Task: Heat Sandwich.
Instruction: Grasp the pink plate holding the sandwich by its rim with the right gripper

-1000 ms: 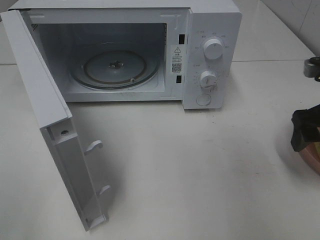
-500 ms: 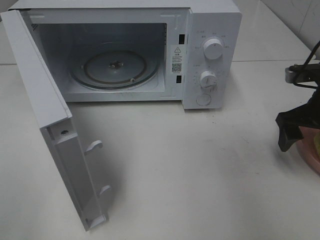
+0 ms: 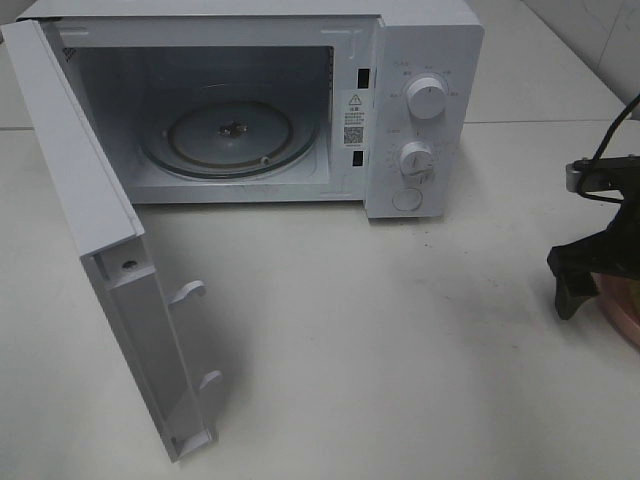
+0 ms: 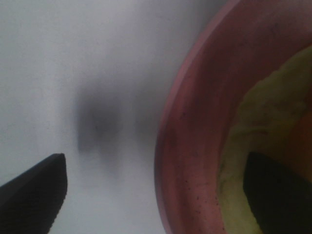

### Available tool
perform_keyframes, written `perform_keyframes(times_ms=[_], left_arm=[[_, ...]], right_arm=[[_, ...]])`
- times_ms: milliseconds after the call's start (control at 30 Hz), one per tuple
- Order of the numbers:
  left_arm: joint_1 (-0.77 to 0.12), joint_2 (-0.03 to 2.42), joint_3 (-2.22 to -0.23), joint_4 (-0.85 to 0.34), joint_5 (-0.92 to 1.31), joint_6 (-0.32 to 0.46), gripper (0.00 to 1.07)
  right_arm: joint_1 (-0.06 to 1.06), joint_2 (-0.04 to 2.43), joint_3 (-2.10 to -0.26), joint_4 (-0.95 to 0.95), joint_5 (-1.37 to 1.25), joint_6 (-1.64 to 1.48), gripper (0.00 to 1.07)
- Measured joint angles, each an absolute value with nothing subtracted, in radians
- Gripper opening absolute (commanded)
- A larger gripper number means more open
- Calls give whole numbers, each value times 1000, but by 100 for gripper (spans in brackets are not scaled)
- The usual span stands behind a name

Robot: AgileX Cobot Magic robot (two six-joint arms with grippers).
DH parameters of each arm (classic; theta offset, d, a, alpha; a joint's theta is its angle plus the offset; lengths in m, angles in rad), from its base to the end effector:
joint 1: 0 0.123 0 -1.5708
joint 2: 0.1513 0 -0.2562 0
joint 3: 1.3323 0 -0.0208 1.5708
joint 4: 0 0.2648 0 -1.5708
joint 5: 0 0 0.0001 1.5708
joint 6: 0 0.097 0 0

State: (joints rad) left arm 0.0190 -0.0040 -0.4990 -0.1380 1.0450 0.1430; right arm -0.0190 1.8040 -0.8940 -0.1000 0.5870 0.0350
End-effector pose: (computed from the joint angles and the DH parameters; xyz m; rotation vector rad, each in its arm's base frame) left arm 0.0419 -0.0108 0.2832 0.1304 2.0143 -0.0619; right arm 0.3069 -0.0112 0.0849 -0.0370 2.9787 -0.0906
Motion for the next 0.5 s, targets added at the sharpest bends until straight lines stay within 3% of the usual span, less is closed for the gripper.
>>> perform_keyframes(times_ms=[400, 500], left_arm=[[19, -4, -499, -138, 1045, 143, 103], [19, -4, -499, -138, 1045, 143, 103]], right_arm=[[-19, 1864, -896, -80, 565, 9, 88], [-19, 1866, -898, -85, 566, 0, 79]])
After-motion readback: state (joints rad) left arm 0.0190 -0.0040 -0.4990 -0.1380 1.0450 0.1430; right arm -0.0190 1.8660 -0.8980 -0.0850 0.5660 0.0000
